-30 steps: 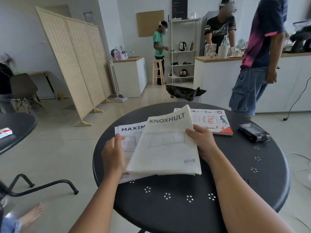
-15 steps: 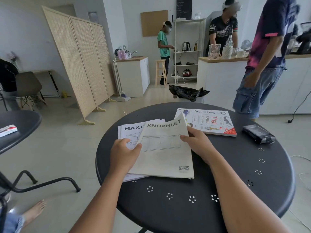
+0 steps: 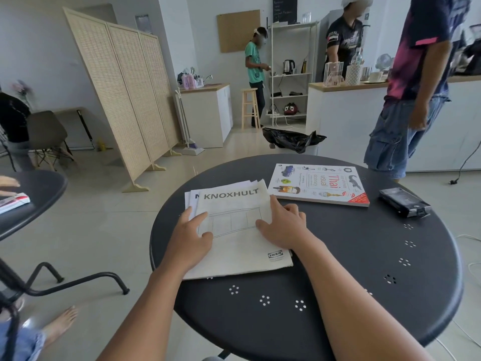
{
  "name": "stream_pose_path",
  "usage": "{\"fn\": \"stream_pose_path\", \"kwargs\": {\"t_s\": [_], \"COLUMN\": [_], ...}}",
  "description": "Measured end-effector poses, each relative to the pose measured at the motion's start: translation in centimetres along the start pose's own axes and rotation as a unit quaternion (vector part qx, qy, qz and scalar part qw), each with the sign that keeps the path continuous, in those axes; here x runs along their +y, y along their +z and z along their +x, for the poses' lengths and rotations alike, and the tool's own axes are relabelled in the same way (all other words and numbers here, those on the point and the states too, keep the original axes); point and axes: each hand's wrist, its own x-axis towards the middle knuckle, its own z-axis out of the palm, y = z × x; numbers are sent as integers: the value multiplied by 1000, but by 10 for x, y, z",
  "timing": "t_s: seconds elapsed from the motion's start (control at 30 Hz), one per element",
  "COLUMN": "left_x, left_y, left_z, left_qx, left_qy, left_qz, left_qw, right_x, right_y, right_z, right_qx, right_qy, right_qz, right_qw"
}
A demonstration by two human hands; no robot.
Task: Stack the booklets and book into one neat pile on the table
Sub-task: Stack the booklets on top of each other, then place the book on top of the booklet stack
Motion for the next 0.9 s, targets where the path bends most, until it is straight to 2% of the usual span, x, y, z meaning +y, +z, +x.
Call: {"fn": "stream_pose_path", "kwargs": {"t_s": [0.17,0.37,0.5,0.63,0.73,0.8,0.9], "left_x": [0,-1,-5,-8,-8,-8,-6], "left_y": [5,1,-3,-2,0,1,2], "left_z": [0,0,0,2,2,2,4], "left_qx": [-10,1,13,17,22,22,6], "left_qy": [-3,1,14,21,20,22,25], "left_qz": [9,-3,-22,-25,-21,-16,-3], "left_qw": [1000,1000,1000,999,999,999,1000], "right_x": [1,9,5,-4,-10,-6,14], "right_y": [-2,-3,-2,0,-4,-8,-15], "right_z": [-6,-10,-11,-13,-15,-13,0], "right_qx": [23,8,-13,-48,-36,-5,128], "right_qy": [3,-7,-29,-38,-29,3,16], "right_qz": [37,60,38,-53,-25,29,48], "right_qw": [999,998,999,997,999,1000,991]}}
